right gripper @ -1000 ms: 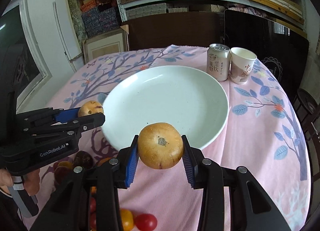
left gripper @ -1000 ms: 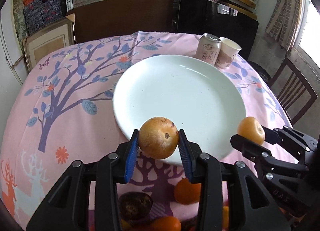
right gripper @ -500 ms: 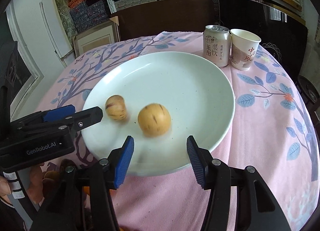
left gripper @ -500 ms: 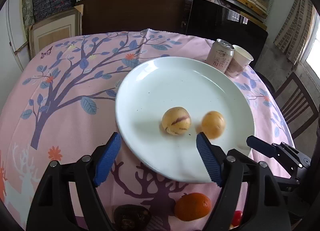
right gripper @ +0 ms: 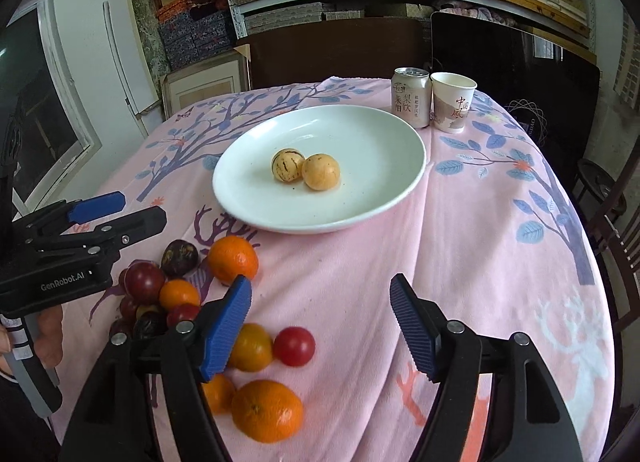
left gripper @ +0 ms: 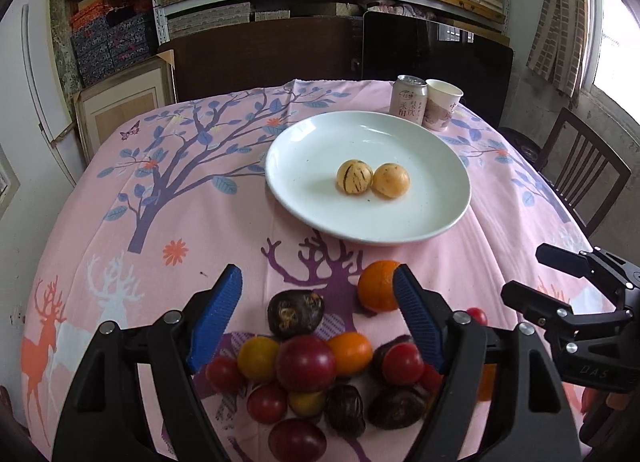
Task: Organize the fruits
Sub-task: 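Move both open tools back to the fruit cluster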
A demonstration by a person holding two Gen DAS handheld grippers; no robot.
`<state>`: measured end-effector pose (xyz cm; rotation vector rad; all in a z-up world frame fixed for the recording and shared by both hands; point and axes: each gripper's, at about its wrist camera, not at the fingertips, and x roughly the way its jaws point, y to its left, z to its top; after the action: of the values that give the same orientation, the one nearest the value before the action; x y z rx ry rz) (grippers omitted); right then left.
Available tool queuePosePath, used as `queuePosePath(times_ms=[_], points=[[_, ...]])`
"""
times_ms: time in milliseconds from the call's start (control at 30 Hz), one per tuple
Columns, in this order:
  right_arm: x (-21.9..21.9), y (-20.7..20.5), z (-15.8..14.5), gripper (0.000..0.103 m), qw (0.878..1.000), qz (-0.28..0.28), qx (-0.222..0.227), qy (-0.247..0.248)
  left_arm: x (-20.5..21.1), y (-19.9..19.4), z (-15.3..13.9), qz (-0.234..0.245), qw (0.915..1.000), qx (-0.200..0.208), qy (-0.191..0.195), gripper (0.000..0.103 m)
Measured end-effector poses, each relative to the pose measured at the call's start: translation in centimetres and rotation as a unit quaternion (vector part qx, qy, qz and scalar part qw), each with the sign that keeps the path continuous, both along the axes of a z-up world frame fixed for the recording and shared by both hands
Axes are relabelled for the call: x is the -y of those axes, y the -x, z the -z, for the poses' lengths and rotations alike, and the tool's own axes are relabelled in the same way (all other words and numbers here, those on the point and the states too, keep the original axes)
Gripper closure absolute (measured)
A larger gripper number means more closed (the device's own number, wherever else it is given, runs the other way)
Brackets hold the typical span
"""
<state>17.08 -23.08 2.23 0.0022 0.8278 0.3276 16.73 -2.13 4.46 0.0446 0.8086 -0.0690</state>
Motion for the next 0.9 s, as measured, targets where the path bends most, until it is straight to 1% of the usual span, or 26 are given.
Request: queuePosePath(times_ms=[133, 233, 333, 467, 700, 800, 900], points=[[-0.1, 2.5, 0.3, 0.028, 1.0, -0.007, 0.001, 0.003, -0.7, 2.1, 0.3, -0.006, 1.0, 0.001, 0.001, 0.027], [-0.5, 4.2, 0.8, 0.028, 1.0, -0.017, 0.0, 0.017, -1.1, 3.4, 0.3, -0.005, 1.0, 0.005, 0.002, 0.027], [-0.8, 5.6, 1.4, 0.028, 0.999, -0.03, -0.005, 0.03, -1.5, 4.4, 0.6, -0.004, 1.0, 0.004, -0.002, 0.023], [-1.0, 6.9, 2.5, 0.028, 0.998, -0.036, -0.016, 0.053, -2.2, 5.6, 1.2, -0.003, 0.9999, 0.007, -0.009, 0.023], [-1.6, 7.7, 4.7, 0.029, 0.994, -0.055, -0.037, 0.085, -5.1, 7.8, 2.7, -0.013, 0.9998, -0.01, 0.007, 0.023], [-2.3, 7.2, 5.4, 0.029, 0.993, -0.062, -0.045, 0.091, -6.2, 8.8, 3.2, -0.017, 0.9997, -0.013, 0.01, 0.023], [-3.0, 6.4, 5.8, 0.029, 0.993, -0.063, -0.042, 0.092, -6.9, 9.6, 3.6, -0.014, 0.9996, -0.02, 0.013, 0.023]])
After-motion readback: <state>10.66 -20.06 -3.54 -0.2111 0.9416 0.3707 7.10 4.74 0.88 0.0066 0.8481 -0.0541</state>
